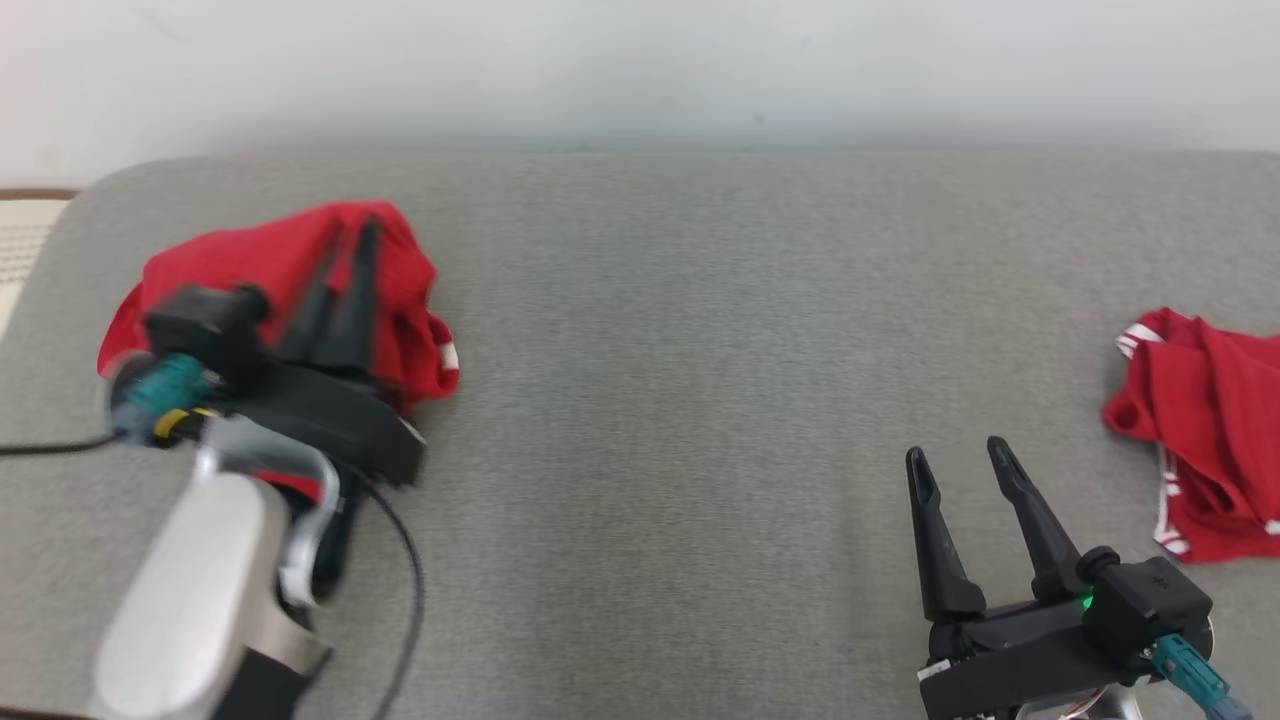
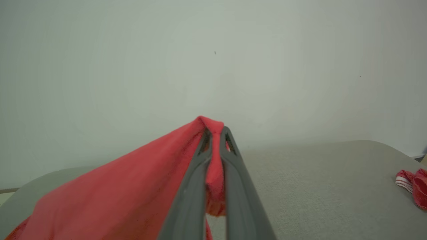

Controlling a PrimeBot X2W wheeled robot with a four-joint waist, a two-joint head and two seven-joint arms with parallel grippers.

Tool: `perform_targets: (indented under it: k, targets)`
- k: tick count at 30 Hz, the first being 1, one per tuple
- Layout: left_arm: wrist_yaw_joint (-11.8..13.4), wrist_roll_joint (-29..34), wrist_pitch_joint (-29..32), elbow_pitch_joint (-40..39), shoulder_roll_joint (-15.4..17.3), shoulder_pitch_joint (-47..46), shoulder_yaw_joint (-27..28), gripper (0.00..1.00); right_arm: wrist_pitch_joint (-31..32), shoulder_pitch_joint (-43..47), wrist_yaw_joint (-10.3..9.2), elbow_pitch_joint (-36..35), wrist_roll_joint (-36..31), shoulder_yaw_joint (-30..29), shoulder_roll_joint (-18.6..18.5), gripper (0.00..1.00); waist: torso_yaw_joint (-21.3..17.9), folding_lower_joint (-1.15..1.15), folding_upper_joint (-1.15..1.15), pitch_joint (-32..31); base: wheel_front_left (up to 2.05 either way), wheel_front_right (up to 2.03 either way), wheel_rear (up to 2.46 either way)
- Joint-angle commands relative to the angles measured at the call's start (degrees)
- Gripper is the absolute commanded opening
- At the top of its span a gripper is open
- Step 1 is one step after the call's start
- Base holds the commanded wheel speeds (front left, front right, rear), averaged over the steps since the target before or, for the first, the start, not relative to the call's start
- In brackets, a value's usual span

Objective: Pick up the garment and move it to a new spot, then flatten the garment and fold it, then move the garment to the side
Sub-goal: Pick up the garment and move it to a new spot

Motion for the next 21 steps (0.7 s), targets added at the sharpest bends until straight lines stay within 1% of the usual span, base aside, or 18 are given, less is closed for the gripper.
perform_targets:
  k: [1, 3, 6, 10, 14, 17, 18, 21]
  targets:
    - [0.31, 0.4, 1.61, -2.8, -1.12, 2.28, -2.08, 0.0, -0.65, -0.93, -0.06, 0.27, 0.0, -0.21, 0.23, 1.0, -3.48, 0.01, 0.0, 1.18, 0.0, 0.0, 0.0]
    - [0.06, 0.55, 2.44, -3.77, -2.0, 2.79, -3.77, 0.0, -1.05, -1.42, -0.06, 0.57, 0.18, -0.35, 0.4, 1.0, -5.21, 0.01, 0.0, 2.02, 0.0, 0.0, 0.0]
    - [-0.93, 0.84, 3.41, -3.55, -4.22, 2.71, -6.98, 0.0, -1.84, -2.43, -0.06, 1.1, 0.37, -0.32, 0.61, 1.0, -8.42, 0.01, 0.0, 3.23, 0.0, 0.0, 0.0]
    - [-2.49, 1.39, 4.25, -1.98, -6.87, 1.55, -11.54, 0.0, -2.89, -3.26, -0.06, 2.05, 0.63, -0.66, 0.85, 1.0, -12.85, 0.01, 0.0, 4.83, 0.0, 0.0, 0.0]
    - [-4.19, 1.41, 4.83, 0.5, -8.83, 0.5, -16.05, 0.0, -3.84, -3.61, -0.06, 2.95, 1.16, -0.77, 1.11, 1.0, -16.89, 0.01, 0.0, 6.5, 0.0, 0.0, 0.0]
    - [-5.13, 1.38, 4.91, 2.9, -9.61, -0.07, -19.2, 0.0, -4.55, -3.89, -0.06, 3.51, 1.68, -0.9, 1.28, 1.0, -19.03, 0.01, 0.0, 7.85, 0.0, 0.0, 0.0]
    - [-5.13, 1.38, 4.91, 2.9, -9.61, -0.07, -19.2, 0.0, -4.55, -3.89, -0.06, 3.51, 1.68, -0.9, 1.28, 1.0, -19.03, 0.01, 0.0, 7.85, 0.0, 0.0, 0.0]
    - [-6.2, 0.88, 4.96, 5.25, -10.17, -0.57, -22.05, 0.0, -5.1, -4.25, -0.06, 4.04, 2.0, -0.98, 1.39, 1.0, -20.29, 0.01, 0.0, 9.01, 0.0, 0.0, 0.0]
